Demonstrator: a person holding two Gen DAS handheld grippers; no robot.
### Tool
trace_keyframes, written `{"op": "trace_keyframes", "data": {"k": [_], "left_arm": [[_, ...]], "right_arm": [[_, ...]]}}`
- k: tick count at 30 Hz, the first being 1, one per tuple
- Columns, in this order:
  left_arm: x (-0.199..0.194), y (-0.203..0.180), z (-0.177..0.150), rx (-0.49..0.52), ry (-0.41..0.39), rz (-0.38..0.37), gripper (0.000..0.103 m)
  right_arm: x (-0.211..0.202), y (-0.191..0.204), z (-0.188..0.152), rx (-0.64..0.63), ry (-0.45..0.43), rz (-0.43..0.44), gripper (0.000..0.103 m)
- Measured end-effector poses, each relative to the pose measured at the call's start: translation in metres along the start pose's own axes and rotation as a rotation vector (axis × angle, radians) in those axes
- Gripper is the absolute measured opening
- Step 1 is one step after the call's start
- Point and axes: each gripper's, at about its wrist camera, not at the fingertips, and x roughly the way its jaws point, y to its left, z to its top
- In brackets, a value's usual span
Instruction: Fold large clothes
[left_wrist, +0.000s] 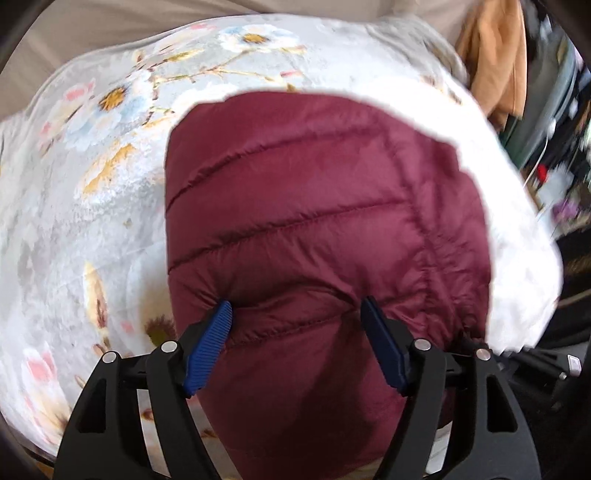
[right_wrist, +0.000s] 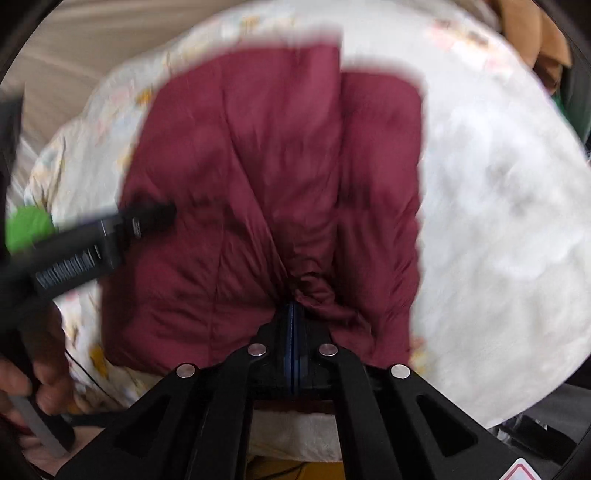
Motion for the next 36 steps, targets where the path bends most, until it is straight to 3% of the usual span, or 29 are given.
{"op": "trace_keyframes", "data": {"k": [1,3,5,9,10,11,12,13,16,18,19,20,23,26,29,32,36], "left_arm": [[-0.01,0.007,0.003,-0.035,-0.028,-0.013,0.07],[-0.022,0.014,0.008,-0.06,-0.067,-0.01,0.07],[-0.029,0.018,0.012,-0.07,-0.087,-0.002,0.07],[-0.03,0.025,0.017,-0.107,-0.086,0.002,0.07],[-0.031,0.025,0.017,-0.115,-0.085,-0.003,0.07],[-0.031,0.025,0.018,-0.117,-0.087,-0.008,0.07],[-0.032,0.023,0.019,-0.118,-0.086,-0.013,0.07],[-0.032,0.021,0.02,-0.116,-0.086,-0.018,0.07],[-0.032,0.01,0.022,-0.086,-0.088,-0.037,0.07],[-0.023,-0.001,0.022,-0.055,-0.071,-0.03,0.07],[-0.017,-0.006,0.021,-0.039,-0.057,-0.026,0.07],[-0.005,-0.014,0.02,-0.013,-0.034,-0.015,0.07],[0.02,-0.036,0.016,0.076,-0.026,0.052,0.072],[0.034,-0.053,0.014,0.154,-0.031,0.136,0.073],[0.045,-0.054,0.015,0.138,-0.004,0.152,0.078],[0.048,-0.052,0.017,0.127,0.011,0.154,0.079],[0.047,-0.053,0.016,0.112,0.011,0.153,0.079]], "right_arm": [[-0.019,-0.003,0.01,0.031,-0.065,0.041,0.008],[-0.039,-0.011,0.027,0.078,-0.156,0.064,0.032],[-0.043,-0.019,0.044,0.121,-0.204,0.091,0.048],[-0.009,-0.027,0.074,0.166,-0.167,0.1,0.052],[0.001,-0.024,0.079,0.17,-0.149,0.119,0.051],[0.014,-0.023,0.083,0.174,-0.117,0.156,0.034],[0.021,-0.022,0.083,0.172,-0.099,0.177,0.006],[0.023,-0.021,0.085,0.17,-0.096,0.194,0.005],[-0.028,-0.022,0.081,0.171,-0.274,0.242,0.002],[-0.047,-0.03,0.076,0.143,-0.321,0.189,0.002],[-0.047,-0.034,0.073,0.135,-0.32,0.155,0.002],[-0.032,-0.045,0.069,0.147,-0.266,0.12,0.002],[0.024,-0.071,0.062,0.219,-0.138,0.114,0.001],[0.049,-0.08,0.06,0.249,-0.122,0.121,0.0],[0.054,-0.083,0.063,0.233,-0.089,0.135,0.0],[0.026,-0.084,0.067,0.244,-0.095,0.086,0.006],[-0.047,-0.057,0.057,0.129,-0.251,-0.006,0.007]]}}
